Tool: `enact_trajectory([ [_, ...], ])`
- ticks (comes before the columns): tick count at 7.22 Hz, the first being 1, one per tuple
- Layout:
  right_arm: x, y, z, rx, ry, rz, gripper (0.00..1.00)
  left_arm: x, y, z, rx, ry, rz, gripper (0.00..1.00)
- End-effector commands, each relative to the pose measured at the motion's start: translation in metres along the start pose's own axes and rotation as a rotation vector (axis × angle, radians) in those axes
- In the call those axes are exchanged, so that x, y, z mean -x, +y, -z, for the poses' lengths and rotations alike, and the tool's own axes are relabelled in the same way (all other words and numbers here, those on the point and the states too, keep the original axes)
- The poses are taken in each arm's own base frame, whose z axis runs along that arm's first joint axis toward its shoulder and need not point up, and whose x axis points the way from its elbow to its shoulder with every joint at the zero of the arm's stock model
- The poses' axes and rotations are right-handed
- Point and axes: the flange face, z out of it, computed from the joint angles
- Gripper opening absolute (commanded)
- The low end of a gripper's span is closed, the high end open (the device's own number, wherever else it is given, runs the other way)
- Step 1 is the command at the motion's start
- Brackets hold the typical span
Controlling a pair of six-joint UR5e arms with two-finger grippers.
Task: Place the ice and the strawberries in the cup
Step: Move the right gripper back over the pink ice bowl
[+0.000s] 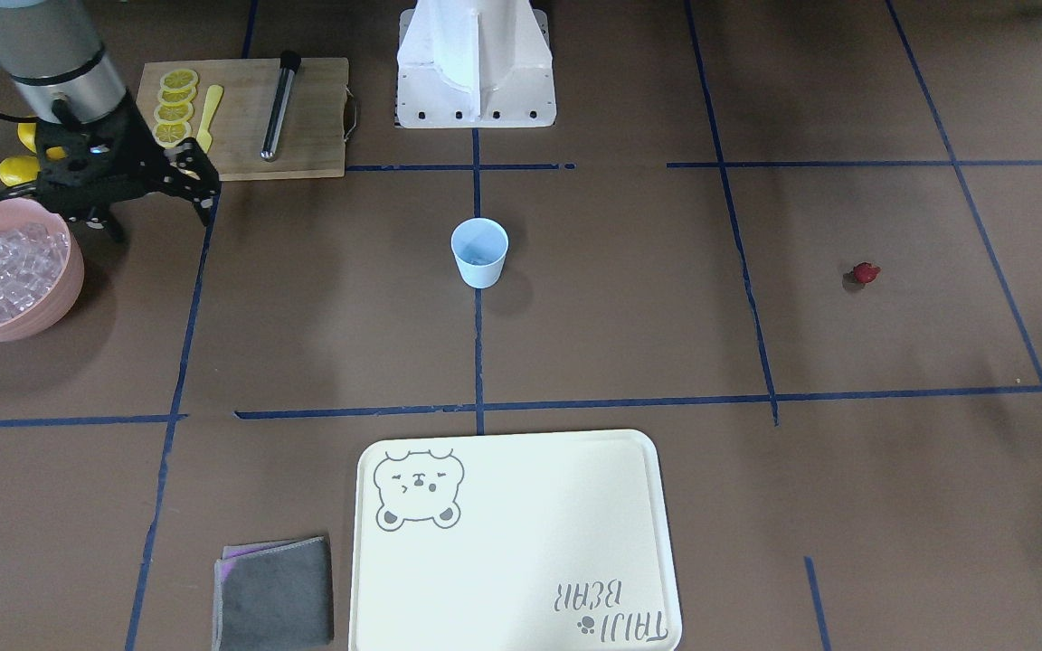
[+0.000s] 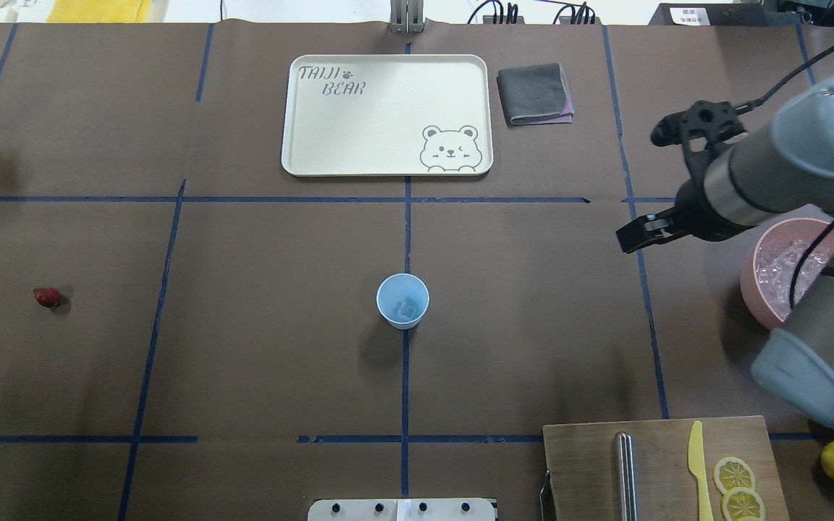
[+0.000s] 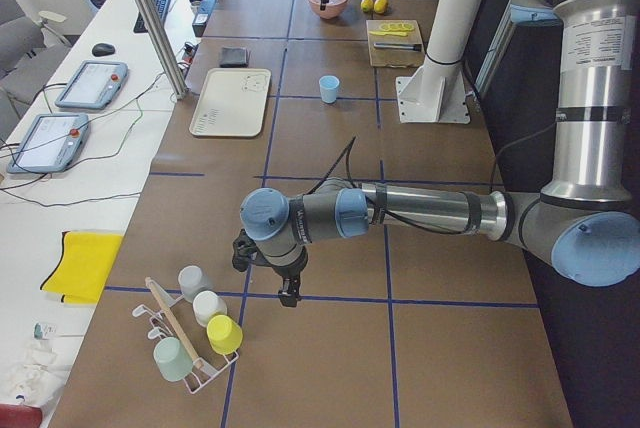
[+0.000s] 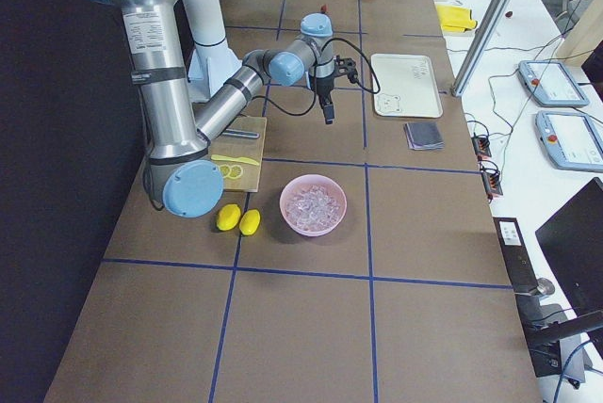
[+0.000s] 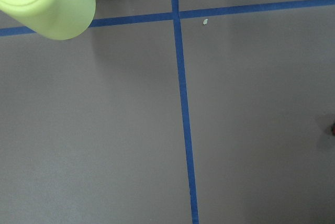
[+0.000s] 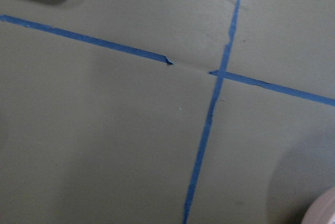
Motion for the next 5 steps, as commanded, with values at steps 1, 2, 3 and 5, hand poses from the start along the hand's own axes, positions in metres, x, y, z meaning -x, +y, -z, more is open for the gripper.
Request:
enact_trajectory([
  [1, -0.085, 0.020, 0.006, 0.020, -0.012, -0.085, 0.99, 0.000, 0.000, 0.000, 0.000, 0.000, 0.001, 1.00],
  [2, -0.108, 0.033, 0.003, 0.037, 0.011, -0.079, 0.99, 0.000, 0.000, 0.000, 0.000, 0.000, 0.000, 1.00],
  [3, -0.129, 0.046, -0.003, 0.033, 0.017, -0.069, 0.99, 0.000, 0.000, 0.000, 0.000, 0.000, 0.000, 1.00],
  [5, -0.176, 0.085, -0.031, 0.004, 0.002, -0.068, 0.99, 0.000, 0.000, 0.000, 0.000, 0.000, 0.000, 1.00],
])
